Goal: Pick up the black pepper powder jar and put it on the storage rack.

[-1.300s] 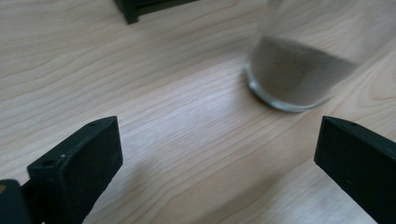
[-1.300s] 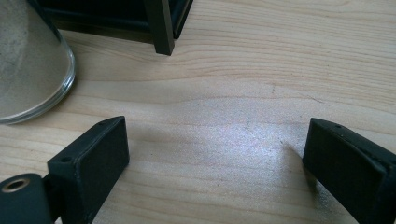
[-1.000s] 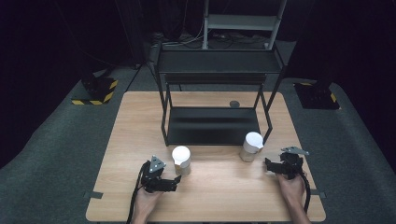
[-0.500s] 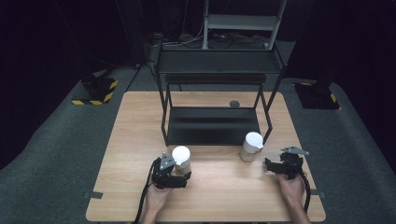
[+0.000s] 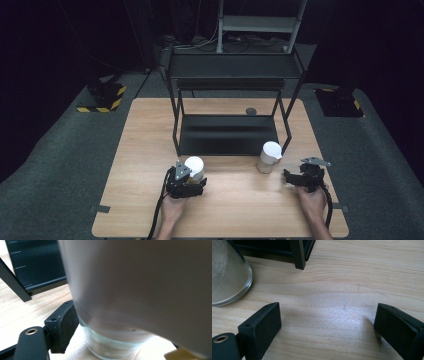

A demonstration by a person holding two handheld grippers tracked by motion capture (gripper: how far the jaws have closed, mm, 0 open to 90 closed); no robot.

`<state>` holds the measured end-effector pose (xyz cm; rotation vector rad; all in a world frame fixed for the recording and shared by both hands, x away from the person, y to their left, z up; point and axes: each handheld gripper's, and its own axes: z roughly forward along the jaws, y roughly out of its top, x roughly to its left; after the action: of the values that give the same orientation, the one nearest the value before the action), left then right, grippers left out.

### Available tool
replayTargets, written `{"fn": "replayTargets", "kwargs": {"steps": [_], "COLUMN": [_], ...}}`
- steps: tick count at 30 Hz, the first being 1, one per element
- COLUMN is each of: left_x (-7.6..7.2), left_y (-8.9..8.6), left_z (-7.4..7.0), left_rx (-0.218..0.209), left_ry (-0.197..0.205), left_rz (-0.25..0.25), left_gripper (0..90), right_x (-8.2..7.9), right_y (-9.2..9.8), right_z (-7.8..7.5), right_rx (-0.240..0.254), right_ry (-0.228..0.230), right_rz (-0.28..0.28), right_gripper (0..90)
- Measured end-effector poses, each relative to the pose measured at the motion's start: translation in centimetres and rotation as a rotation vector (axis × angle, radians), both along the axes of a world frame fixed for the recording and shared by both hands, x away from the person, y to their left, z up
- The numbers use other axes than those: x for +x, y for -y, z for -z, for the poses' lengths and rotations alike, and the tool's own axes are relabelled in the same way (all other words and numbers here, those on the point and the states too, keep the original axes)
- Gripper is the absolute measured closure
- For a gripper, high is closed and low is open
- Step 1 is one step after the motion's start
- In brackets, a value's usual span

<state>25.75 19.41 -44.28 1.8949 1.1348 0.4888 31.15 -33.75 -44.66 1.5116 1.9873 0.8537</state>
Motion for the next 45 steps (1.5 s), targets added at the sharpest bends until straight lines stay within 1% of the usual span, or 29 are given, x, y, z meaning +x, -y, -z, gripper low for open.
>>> {"fn": "replayTargets", "kwargs": {"steps": [5, 9, 11, 16, 20, 22, 24, 26, 27, 28, 30, 32, 33, 34, 37, 38, 40, 41, 42, 45], "left_x": [-0.1, -0.1, -0.2, -0.3, -0.6, -0.6, -0.6, -0.5, -0.5, -0.5, -0.5, -0.3, -0.3, -0.2, 0.2, 0.5, 0.6, 0.9, 0.9, 1.5], "left_y": [0.1, 0.2, 0.2, 0.3, 0.6, 0.7, 0.6, 0.2, 0.2, 0.1, 0.0, -0.2, -0.2, -0.3, -0.5, -0.5, -0.5, -0.4, -0.4, -0.4], "left_z": [0.1, 0.1, 0.3, 0.3, 0.2, 0.2, 0.1, 0.0, 0.0, -0.5, -0.7, -1.5, -1.5, -1.8, -2.7, -3.3, -3.6, -4.2, -4.2, -5.0], "left_rx": [0.001, -0.001, 0.0, 0.002, 0.029, 0.034, 0.032, 0.012, 0.012, 0.009, 0.007, -0.002, -0.002, -0.002, -0.012, -0.015, -0.015, -0.014, -0.014, -0.028], "left_ry": [0.013, 0.011, 0.019, 0.025, 0.044, 0.048, 0.045, 0.042, 0.042, 0.043, 0.043, 0.048, 0.048, 0.049, 0.04, 0.035, 0.033, 0.025, 0.025, 0.015], "left_rz": [-0.003, -0.009, -0.012, -0.015, -0.011, -0.01, -0.008, 0.005, 0.005, 0.009, 0.01, 0.027, 0.027, 0.034, 0.044, 0.049, 0.052, 0.055, 0.055, 0.063], "left_gripper": [24.7, 26.6, 27.7, 28.2, 29.5, 30.0, 30.3, 30.4, 30.4, 30.4, 30.5, 30.5, 30.5, 30.5, 30.5, 30.5, 30.5, 30.5, 30.6, 30.6], "right_x": [0.0, 0.0, 0.0, 0.0, 0.0, 0.0, 0.0, 0.0, 0.0, 0.0, 0.0, 0.0, 0.0, 0.0, 0.0, 0.0, 0.0, 0.0, 0.0, 0.0], "right_y": [0.0, 0.0, 0.0, 0.0, 0.0, 0.0, 0.0, 0.0, 0.0, 0.0, 0.0, 0.0, 0.0, 0.0, 0.0, 0.0, 0.0, 0.0, 0.0, 0.0], "right_z": [0.0, 0.0, 0.0, 0.0, 0.0, 0.0, 0.0, 0.0, 0.0, 0.0, 0.0, 0.0, 0.0, 0.0, 0.0, 0.0, 0.0, 0.0, 0.0, 0.0], "right_rx": [0.0, 0.0, 0.0, 0.0, 0.0, 0.0, 0.0, 0.001, 0.001, 0.0, 0.0, 0.0, 0.0, -0.001, -0.001, -0.001, -0.001, -0.001, -0.001, -0.001], "right_ry": [0.0, 0.0, 0.0, 0.0, 0.0, 0.0, 0.0, 0.0, 0.0, 0.0, 0.0, 0.0, 0.0, 0.001, 0.001, 0.001, 0.001, 0.001, 0.001, -0.001], "right_rz": [0.0, 0.0, 0.0, 0.0, 0.0, 0.0, 0.0, 0.0, 0.0, 0.0, 0.0, 0.0, 0.0, -0.001, -0.001, -0.001, -0.001, -0.001, -0.001, -0.001], "right_gripper": [7.0, 7.0, 7.0, 7.0, 7.1, 7.0, 7.0, 7.0, 7.0, 7.0, 7.0, 7.0, 7.0, 7.0, 7.0, 7.0, 7.0, 7.0, 7.0, 7.0]}}
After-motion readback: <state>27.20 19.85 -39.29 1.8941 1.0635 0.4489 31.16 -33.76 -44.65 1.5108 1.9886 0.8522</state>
